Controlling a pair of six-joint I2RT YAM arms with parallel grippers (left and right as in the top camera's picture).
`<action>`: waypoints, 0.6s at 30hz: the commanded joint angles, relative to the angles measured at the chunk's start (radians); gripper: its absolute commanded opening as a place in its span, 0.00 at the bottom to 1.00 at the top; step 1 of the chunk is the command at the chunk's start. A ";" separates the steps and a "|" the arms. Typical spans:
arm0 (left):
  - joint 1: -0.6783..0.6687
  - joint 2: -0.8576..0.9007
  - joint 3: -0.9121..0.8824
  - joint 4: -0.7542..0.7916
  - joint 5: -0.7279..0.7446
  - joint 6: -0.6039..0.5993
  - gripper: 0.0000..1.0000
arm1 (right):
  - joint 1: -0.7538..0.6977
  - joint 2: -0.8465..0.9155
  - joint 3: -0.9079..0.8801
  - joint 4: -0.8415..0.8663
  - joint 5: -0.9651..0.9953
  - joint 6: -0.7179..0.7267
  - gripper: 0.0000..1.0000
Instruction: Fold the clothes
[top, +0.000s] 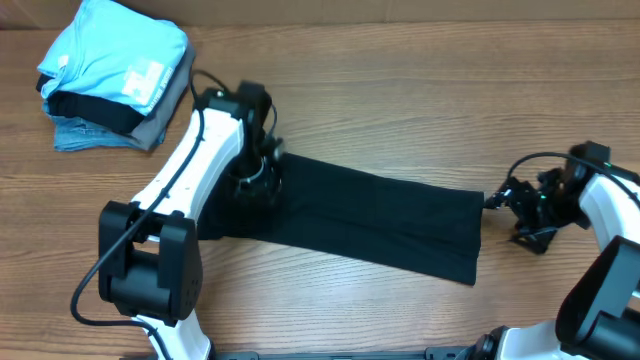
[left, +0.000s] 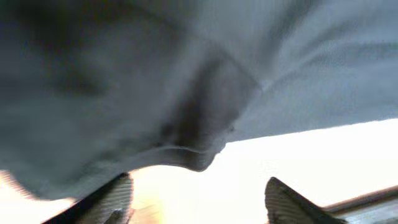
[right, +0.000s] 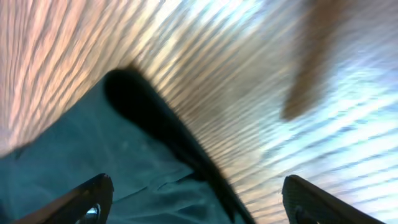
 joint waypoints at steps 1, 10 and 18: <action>0.000 -0.011 0.088 -0.018 -0.142 -0.023 0.81 | -0.035 -0.027 0.021 -0.011 -0.045 -0.013 0.90; 0.217 -0.010 0.050 0.035 -0.083 -0.099 0.94 | -0.033 -0.027 0.021 -0.056 -0.190 -0.153 0.81; 0.501 -0.004 -0.008 0.098 0.268 0.133 0.94 | -0.023 -0.027 0.021 -0.071 -0.193 -0.172 0.79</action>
